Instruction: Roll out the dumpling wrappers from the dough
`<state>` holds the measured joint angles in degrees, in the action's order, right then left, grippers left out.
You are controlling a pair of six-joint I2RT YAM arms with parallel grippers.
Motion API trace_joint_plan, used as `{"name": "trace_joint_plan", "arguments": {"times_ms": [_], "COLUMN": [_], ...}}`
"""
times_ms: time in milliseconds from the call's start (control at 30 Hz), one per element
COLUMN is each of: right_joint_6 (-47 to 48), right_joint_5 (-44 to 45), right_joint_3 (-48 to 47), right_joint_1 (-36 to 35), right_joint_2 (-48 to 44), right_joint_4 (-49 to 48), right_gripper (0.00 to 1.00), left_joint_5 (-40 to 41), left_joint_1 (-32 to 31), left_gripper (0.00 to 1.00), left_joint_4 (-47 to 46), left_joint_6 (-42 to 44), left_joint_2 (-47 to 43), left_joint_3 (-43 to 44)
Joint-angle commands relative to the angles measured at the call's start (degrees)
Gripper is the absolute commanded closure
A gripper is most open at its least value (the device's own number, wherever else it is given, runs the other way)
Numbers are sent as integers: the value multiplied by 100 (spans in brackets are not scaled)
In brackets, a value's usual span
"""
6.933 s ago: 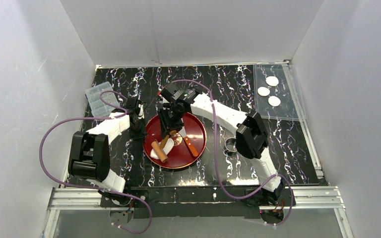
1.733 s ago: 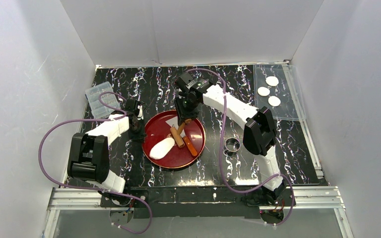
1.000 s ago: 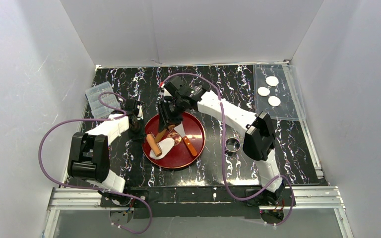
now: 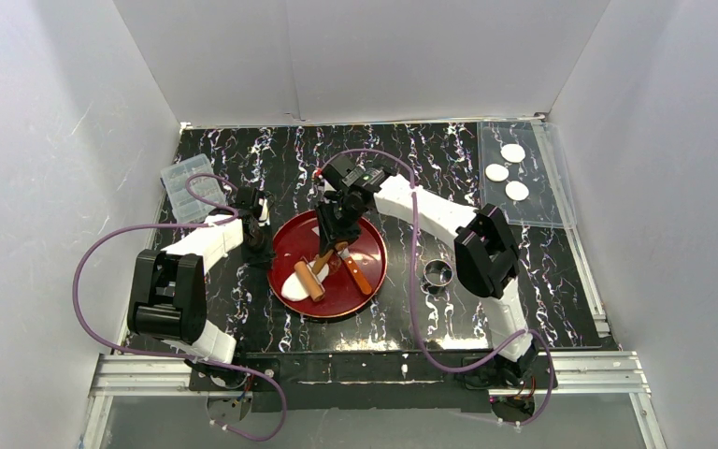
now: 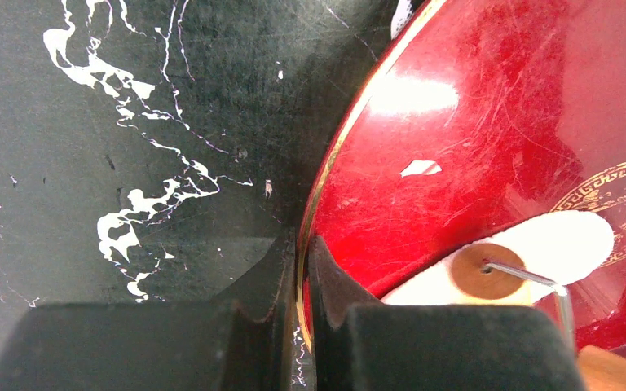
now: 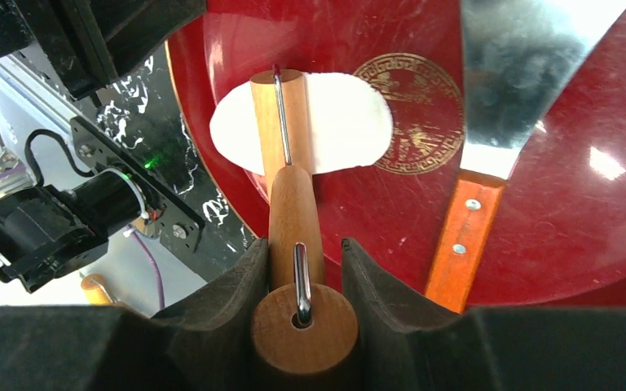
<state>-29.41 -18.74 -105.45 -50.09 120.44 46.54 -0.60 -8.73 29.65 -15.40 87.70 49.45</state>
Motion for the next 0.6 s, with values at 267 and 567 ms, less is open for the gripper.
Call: {"name": "trace_joint_plan", "arguments": {"times_ms": [267,567], "right_joint_6": [326,196], "right_joint_5": [1391,900], "right_joint_3": [-381,-761], "right_joint_1": [-193,-438], "right_joint_2": [486,816], "right_joint_4": [764,615], "right_gripper": [99,99], "left_joint_5": [301,304], "left_joint_1": [12,12], "left_gripper": [100,100], "left_joint_4": [74,76], "left_joint_6": [63,63], "left_joint_2": [-143,-140], "left_joint_3": [61,50]}}
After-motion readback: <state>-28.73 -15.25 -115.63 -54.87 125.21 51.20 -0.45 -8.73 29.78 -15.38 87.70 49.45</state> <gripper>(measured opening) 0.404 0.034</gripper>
